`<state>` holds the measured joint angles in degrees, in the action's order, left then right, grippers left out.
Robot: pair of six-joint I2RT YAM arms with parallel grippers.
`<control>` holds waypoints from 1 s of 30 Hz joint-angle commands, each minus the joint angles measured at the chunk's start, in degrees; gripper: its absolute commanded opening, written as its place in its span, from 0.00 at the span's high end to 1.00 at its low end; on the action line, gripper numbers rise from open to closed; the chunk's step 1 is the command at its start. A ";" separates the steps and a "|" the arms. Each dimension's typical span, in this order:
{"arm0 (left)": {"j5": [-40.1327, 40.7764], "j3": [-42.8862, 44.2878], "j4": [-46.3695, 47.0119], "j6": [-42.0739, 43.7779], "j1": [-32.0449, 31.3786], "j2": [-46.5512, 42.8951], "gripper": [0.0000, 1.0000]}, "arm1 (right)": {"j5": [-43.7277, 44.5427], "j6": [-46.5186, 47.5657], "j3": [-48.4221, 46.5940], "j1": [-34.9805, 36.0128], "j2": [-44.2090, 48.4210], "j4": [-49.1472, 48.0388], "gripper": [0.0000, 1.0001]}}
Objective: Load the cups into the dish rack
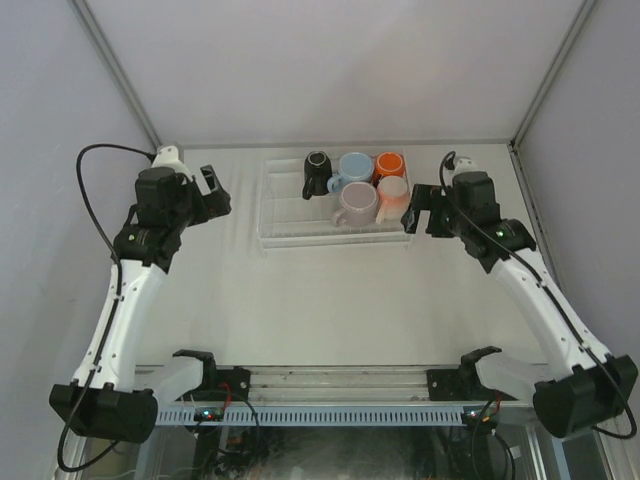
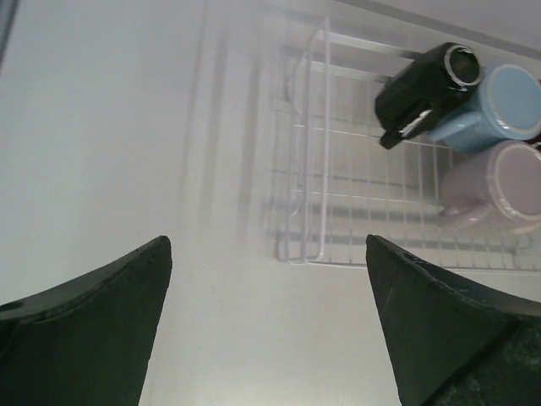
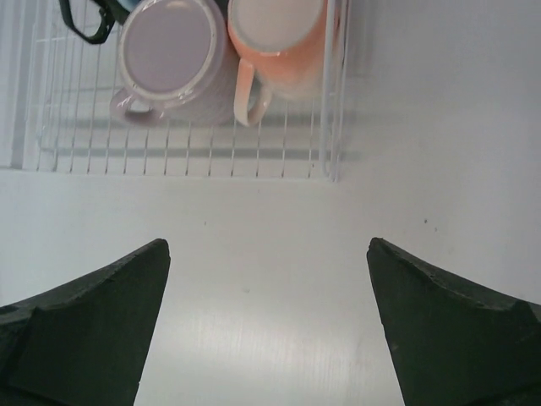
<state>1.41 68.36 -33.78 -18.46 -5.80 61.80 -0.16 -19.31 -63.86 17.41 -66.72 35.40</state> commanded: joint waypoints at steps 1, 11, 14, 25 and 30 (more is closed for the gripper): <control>11.91 -4.46 0.50 1.09 0.47 -4.39 0.00 | -2.08 -1.46 0.48 -0.69 6.93 5.38 0.00; 19.14 -38.00 22.10 17.06 2.23 -23.78 0.00 | -11.29 -1.37 1.54 -6.93 13.78 7.41 0.00; 20.56 -47.80 30.16 15.98 2.49 -32.84 0.00 | -12.35 -0.95 1.63 -8.15 13.90 7.23 0.00; 21.70 -58.82 27.13 14.55 3.10 -50.39 0.00 | -11.81 0.48 2.00 -9.67 12.98 7.51 0.00; 15.21 -64.87 34.00 17.52 3.12 -52.09 0.00 | -9.21 0.41 2.27 -9.89 12.85 6.89 0.00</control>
<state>20.80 7.66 -4.75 -3.20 -3.16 11.44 -11.66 -19.51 -61.76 7.94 -54.08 43.68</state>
